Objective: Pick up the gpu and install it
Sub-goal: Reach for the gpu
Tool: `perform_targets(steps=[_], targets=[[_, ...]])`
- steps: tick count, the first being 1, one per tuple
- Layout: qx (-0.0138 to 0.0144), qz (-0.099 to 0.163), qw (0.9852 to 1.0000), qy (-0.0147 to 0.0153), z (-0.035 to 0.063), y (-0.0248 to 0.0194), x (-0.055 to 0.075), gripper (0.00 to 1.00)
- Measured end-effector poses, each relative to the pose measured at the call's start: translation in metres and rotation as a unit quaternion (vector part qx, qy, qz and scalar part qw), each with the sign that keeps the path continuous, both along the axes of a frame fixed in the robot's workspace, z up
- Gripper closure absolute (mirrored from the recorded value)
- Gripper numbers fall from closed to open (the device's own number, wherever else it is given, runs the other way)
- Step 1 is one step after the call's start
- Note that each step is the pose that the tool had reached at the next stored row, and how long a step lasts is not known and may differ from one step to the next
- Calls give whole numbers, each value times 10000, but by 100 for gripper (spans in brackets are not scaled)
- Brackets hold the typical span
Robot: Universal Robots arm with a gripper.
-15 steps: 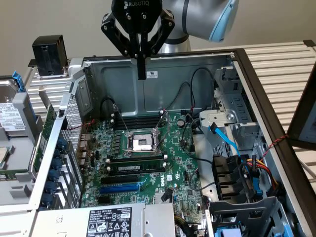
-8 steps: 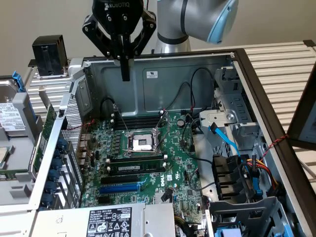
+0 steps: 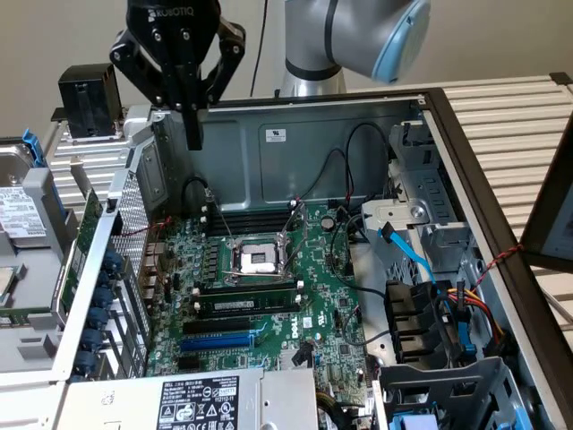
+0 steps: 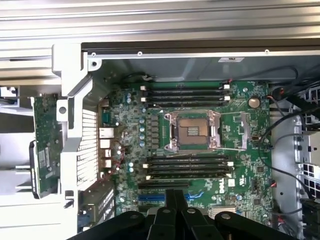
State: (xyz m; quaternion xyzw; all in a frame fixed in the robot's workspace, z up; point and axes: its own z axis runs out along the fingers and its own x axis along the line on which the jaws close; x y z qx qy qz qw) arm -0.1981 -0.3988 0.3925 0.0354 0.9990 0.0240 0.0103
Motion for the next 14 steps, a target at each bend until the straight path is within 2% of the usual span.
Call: perform_targets(steps=[14], targets=[[0,0,10000,0,-9,0,-638,89]])
